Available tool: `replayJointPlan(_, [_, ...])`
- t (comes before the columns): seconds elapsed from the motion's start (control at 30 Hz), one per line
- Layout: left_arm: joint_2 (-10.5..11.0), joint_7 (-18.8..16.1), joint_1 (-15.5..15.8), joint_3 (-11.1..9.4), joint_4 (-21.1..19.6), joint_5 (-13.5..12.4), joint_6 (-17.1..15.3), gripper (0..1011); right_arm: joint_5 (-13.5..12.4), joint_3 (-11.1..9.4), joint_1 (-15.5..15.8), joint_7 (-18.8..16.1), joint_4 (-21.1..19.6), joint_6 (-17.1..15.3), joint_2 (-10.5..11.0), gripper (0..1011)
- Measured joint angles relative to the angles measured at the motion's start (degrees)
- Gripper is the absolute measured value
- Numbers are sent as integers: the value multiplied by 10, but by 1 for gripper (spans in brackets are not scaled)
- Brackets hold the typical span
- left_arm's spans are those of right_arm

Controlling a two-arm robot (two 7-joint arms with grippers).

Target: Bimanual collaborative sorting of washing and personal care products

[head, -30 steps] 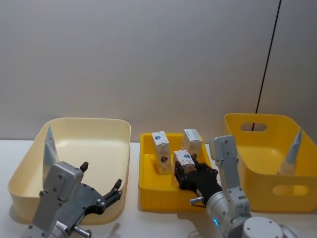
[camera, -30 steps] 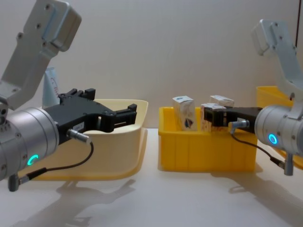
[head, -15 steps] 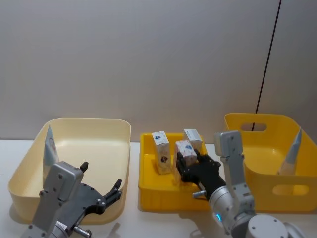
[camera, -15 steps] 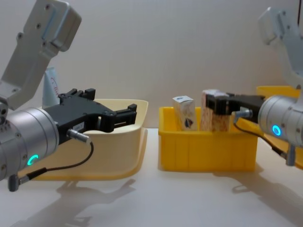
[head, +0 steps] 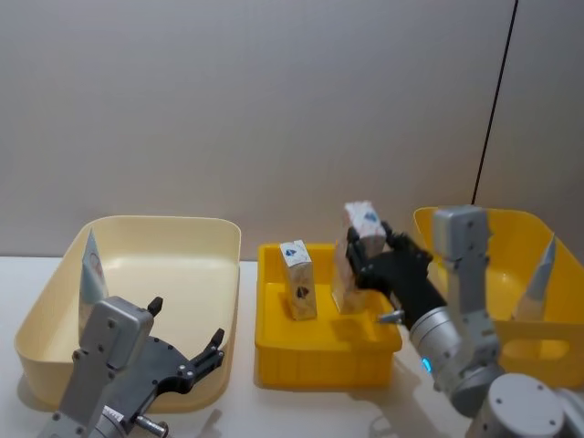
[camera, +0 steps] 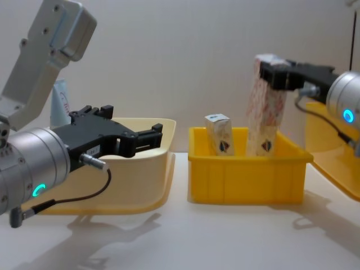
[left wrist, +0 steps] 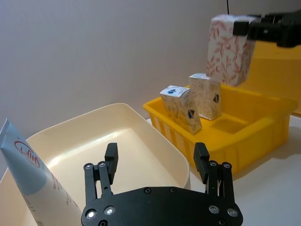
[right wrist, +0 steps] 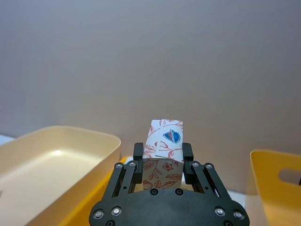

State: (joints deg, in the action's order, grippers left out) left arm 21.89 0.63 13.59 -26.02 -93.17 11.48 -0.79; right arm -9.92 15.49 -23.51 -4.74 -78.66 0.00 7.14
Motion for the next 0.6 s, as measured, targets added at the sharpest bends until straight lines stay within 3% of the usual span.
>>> replayJointPlan(0.27, [0,0,0,0,0,0,0,1003,1,-23,-4,-2,-21,41,9,462])
replayJointPlan(0.6, [0,0,0,0,0,0,0,1003,7,-72,5,19,-59,75,27,462])
